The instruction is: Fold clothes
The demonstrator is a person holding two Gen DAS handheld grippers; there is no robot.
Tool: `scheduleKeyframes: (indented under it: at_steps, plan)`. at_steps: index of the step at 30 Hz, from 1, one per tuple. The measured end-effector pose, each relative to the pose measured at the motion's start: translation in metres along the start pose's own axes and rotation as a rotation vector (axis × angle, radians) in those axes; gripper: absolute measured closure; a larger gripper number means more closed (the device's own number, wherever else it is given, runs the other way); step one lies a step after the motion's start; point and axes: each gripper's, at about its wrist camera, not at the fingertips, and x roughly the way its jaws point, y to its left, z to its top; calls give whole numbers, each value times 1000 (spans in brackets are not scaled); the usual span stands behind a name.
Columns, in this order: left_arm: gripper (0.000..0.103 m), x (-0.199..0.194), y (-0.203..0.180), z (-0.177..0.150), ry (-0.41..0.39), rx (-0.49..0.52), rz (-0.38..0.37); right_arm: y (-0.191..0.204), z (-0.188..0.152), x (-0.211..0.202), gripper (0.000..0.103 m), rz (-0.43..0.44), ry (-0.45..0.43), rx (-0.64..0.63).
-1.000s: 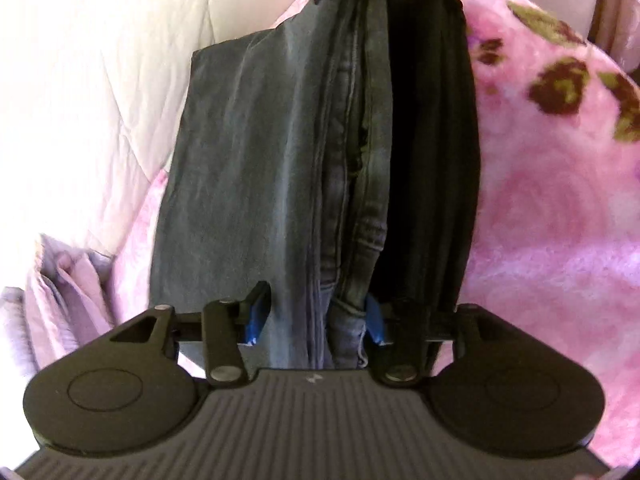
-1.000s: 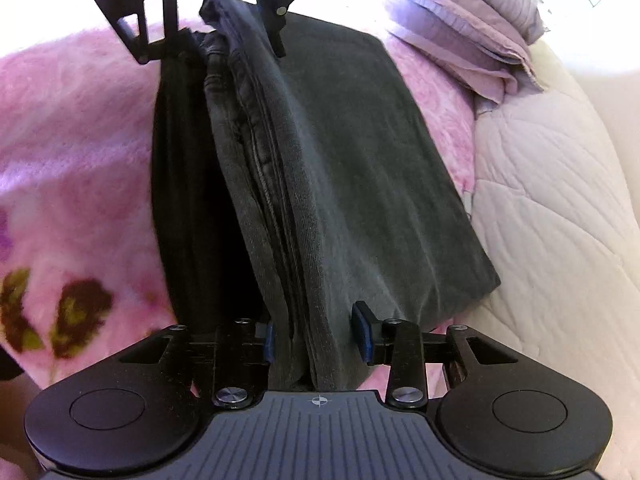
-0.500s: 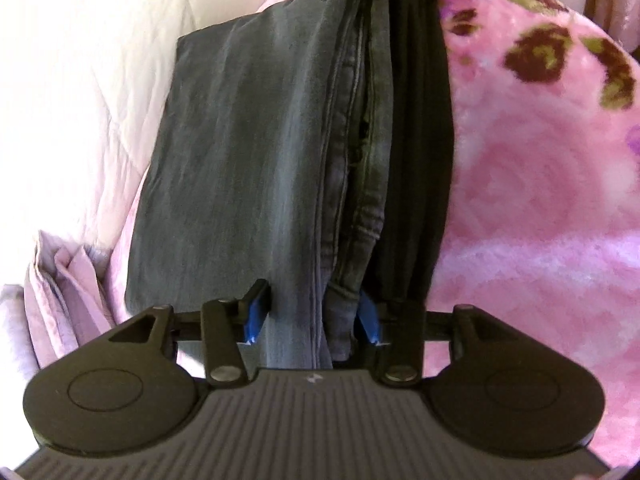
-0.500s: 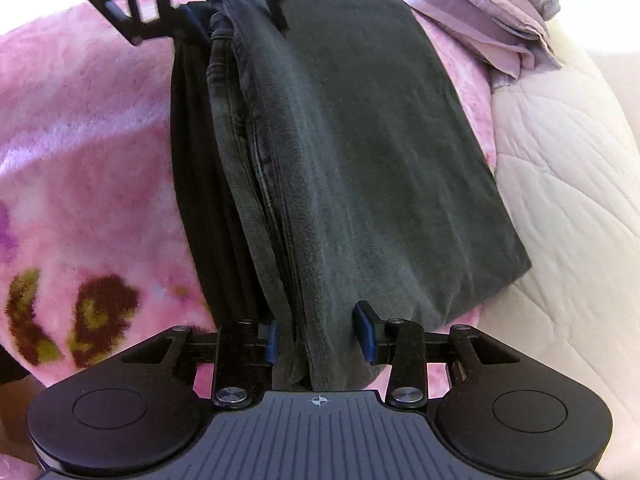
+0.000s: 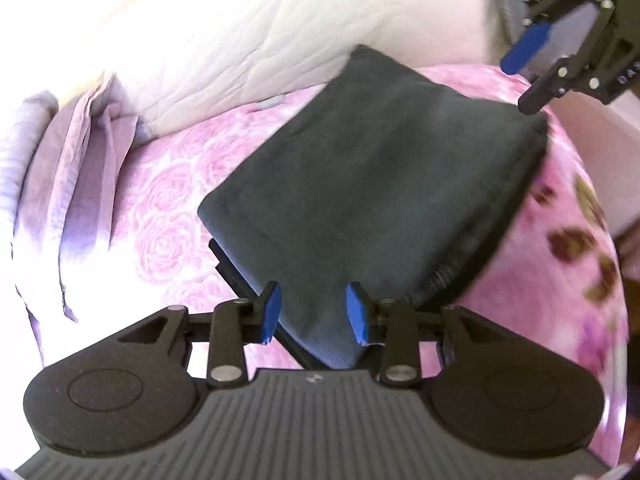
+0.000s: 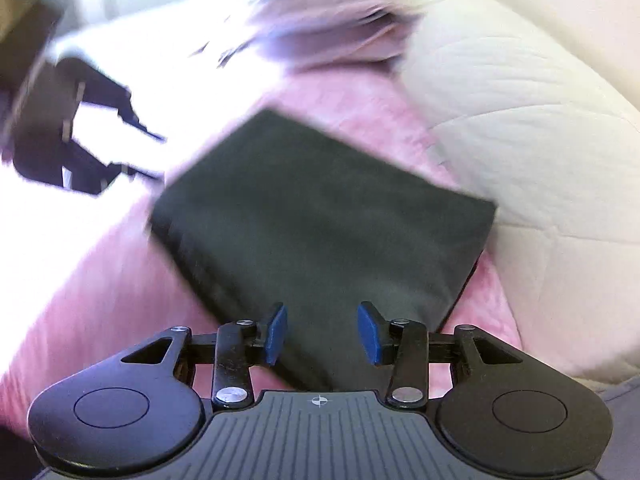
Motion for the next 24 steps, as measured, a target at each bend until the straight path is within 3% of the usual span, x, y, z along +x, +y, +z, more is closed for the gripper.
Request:
scheduleKeyframes:
  at_steps: [4,6,9,11,17,20,24]
  plan:
    - [73,48,2,1,108,-24,-26,-21,-4,45,66,69,44,204]
    - [73,54,5,4,130,-24,-47,-17,-25,78,67,108,163,165]
    - [73,60,13,11,141,-34,-64,-9,-29,80,66,121,169,41]
    - [73,58,25,22,117,-60,-54,-14,-22,75,66,128,192,61]
    - [75,52,60,52,48,-140,-24,-71,23,64,66,15,55,192]
    - [87,80,77,64,92,-176,-47,-100,45,78,66,-34,3,228]
    - [87,115,79,64,139,-169,-58,-127,69,120,67,-99,-32,205]
